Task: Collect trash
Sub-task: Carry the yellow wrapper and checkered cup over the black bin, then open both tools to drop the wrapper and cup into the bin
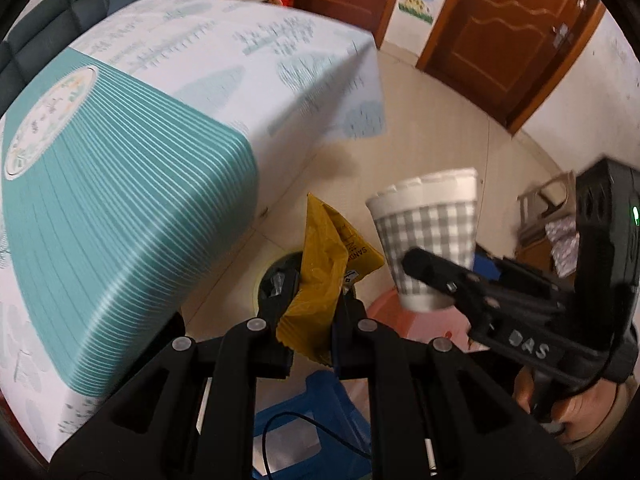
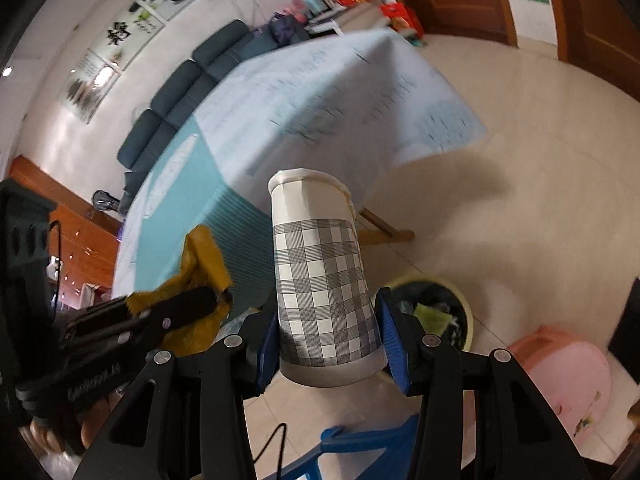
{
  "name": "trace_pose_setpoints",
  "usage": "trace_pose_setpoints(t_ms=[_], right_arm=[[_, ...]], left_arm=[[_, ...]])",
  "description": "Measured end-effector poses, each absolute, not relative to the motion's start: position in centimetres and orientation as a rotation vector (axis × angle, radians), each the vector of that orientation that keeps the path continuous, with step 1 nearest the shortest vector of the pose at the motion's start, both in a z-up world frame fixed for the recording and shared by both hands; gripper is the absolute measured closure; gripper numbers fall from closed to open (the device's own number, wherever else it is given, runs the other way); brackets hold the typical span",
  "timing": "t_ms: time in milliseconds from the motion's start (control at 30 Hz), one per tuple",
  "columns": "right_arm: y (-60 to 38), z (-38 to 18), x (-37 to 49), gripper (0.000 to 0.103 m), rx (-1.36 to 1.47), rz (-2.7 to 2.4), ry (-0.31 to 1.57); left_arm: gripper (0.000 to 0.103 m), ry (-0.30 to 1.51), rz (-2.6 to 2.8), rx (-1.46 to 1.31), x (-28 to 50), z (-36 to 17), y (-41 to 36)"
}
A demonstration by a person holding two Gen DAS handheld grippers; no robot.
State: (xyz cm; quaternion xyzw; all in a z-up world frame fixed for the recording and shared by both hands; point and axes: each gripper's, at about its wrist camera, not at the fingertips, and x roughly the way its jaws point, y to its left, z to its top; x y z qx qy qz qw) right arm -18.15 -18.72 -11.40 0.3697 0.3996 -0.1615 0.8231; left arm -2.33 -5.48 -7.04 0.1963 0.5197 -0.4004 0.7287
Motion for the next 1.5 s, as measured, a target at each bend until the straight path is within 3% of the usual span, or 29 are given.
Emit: trace_pose_setpoints(t_ms=[600, 1100, 1200, 1333, 1500], right_arm=[[-23.2, -25.9, -18.2, 0.057, 0.976, -0.492, 1.143], [-25.4, -30.9, -17.3, 0.057, 1.059, -0.575, 1.189], [-25.8, -31.2, -17.5, 0.057, 1.070, -0.576, 1.187], [-25.6, -31.0, -17.0, 0.057, 1.069, -0.566, 1.192], [-25.4, -31.4, -16.2, 0.056, 1.060, -0.553, 1.196]], left_arm=[[0.093, 1.333, -0.846, 0.560, -4.1, -21.4, -9.9], [0.092, 1.481, -0.765, 0.652, -1.2, -32.1, -13.4], [0.082, 1.480, -0.754, 0.671, -1.0, -33.0, -14.0], [0.053, 1.470, -0.727, 0.681, -0.8, -33.1, -14.2], [0.050, 1.452, -0.698, 0.673, -0.4, -32.7, -13.9]])
